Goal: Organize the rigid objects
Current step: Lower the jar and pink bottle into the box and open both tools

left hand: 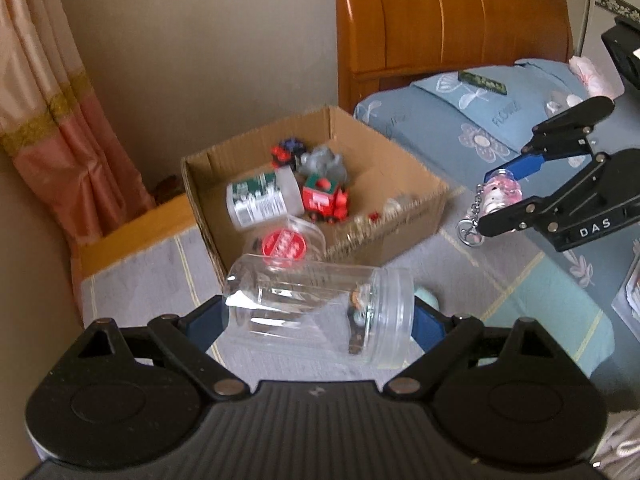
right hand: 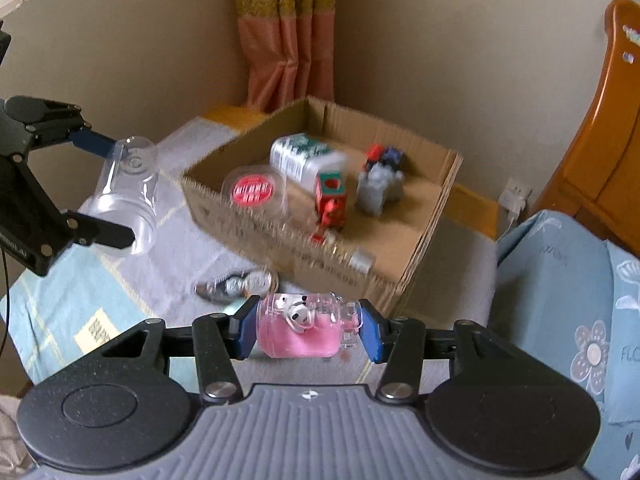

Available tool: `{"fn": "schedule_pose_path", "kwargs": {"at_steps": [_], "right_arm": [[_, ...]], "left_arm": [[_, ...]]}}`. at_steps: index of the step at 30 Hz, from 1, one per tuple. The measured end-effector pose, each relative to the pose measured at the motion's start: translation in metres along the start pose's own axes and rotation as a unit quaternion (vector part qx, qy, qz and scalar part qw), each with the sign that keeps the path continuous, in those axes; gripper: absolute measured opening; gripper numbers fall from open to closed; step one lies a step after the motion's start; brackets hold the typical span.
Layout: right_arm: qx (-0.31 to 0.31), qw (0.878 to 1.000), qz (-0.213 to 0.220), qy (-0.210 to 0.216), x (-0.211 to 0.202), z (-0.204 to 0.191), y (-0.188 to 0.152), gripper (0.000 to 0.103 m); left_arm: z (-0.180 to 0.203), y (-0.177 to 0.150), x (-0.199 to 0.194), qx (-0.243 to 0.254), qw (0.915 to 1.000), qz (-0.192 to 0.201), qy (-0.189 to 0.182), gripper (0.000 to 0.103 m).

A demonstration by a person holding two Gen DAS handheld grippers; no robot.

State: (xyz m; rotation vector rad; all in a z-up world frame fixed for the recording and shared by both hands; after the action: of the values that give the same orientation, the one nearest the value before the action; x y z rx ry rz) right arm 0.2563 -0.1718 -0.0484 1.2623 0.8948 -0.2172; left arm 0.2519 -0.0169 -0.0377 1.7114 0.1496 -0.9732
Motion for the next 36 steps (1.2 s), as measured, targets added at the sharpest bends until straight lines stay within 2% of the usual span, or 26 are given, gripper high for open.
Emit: {"fn": "schedule_pose_path", "kwargs": {"at_steps": [10, 19, 27, 28, 29, 30, 32, 36], "right_arm": [[0.0, 1.0, 0.009, -0.008, 0.018, 0.013, 0.043, 0.056], [0.012, 1.0, 0.015, -0.017, 0.037, 0.026, 0.069, 0.056], [0.025, 0.999, -0.007, -0.044, 0.07, 0.042, 0.069, 0.056], [0.032, 0.998, -0.01, -0.047, 0.074, 0.046, 0.067, 0.057], [0.039, 0.998, -0.011, -0.048, 0.077, 0.048, 0.065, 0.065], [0.043, 0.998, -0.014, -0.046, 0.079, 0.049, 0.063, 0.08], [0.044, 0.998, -0.004, -0.05, 0.078, 0.051, 0.061, 0.091], [0.046, 0.998, -0.005, -0.051, 0.073, 0.047, 0.055, 0.094]], "left_arm": [[-0.015, 0.036, 0.016, -0.003, 0.9999, 0.014, 0.006, 0.093], [-0.026, 0.054, 0.035, -0.003, 0.9998, 0.016, 0.014, 0.093], [-0.035, 0.058, 0.048, -0.01, 0.9997, 0.009, 0.018, 0.093], [-0.036, 0.058, 0.049, -0.011, 0.9997, 0.009, 0.02, 0.093], [-0.038, 0.059, 0.05, -0.011, 0.9997, 0.008, 0.021, 0.093], [-0.038, 0.059, 0.051, -0.013, 0.9996, 0.007, 0.022, 0.093], [-0.039, 0.059, 0.051, -0.011, 0.9996, 0.005, 0.024, 0.093], [-0.04, 0.06, 0.051, -0.004, 0.9996, 0.003, 0.028, 0.093]]}}
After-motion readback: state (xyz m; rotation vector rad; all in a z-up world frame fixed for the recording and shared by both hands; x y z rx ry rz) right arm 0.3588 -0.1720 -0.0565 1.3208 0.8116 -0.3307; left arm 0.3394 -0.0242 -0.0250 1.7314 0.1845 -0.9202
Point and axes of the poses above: each gripper's, at about its wrist camera, not at the fingertips, and x roughly the way its jaws point, z to its right, y to its top, the point moved 9 cm from there along x, roughly the way its jaws point, and after that the axes turned 8 degrees about z, right-handed, at the moved point
